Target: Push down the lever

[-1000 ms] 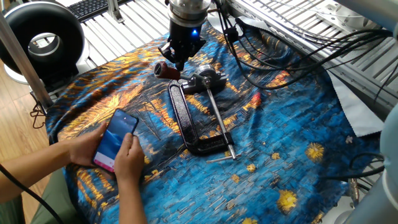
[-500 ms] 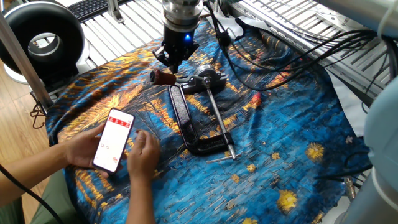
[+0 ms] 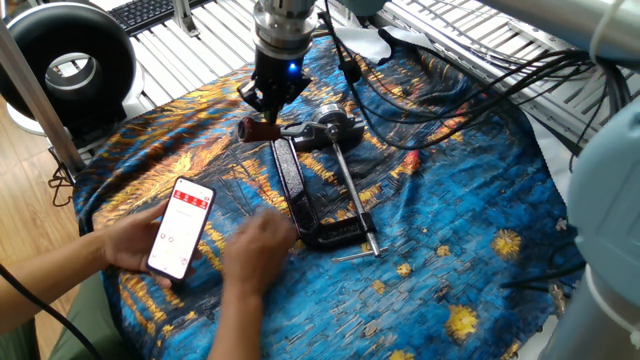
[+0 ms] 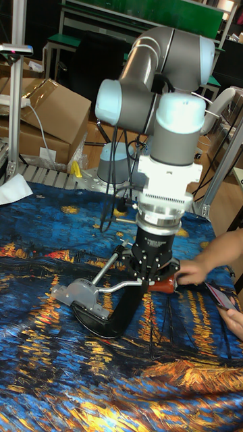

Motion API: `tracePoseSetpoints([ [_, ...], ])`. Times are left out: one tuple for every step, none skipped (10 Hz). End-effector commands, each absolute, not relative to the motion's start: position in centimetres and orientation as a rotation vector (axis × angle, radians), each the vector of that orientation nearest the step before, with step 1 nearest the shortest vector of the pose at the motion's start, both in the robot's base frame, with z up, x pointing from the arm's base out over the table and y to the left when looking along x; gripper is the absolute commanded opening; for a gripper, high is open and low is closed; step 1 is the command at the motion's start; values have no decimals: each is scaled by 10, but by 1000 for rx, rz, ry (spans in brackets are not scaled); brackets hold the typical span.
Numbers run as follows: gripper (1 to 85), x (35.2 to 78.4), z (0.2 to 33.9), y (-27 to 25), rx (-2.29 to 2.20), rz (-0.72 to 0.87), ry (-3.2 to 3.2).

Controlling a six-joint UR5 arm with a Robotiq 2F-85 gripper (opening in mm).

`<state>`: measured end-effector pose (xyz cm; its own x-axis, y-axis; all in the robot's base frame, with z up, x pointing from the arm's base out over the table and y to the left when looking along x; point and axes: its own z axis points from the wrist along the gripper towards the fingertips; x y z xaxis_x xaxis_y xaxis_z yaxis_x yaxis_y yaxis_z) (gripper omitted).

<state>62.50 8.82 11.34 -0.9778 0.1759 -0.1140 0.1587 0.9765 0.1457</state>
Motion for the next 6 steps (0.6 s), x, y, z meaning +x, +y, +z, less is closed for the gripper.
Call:
tracePoseSetpoints([
  [10,627,101,97,272,223,3011],
  [10,627,101,84,205,150,3015],
  [10,628,105,67,123,90,3017],
  [10,627,110,50,53,7,3017],
  [10,624,112,51,56,10,3022],
  [10,621,113,58,81,50,3032],
])
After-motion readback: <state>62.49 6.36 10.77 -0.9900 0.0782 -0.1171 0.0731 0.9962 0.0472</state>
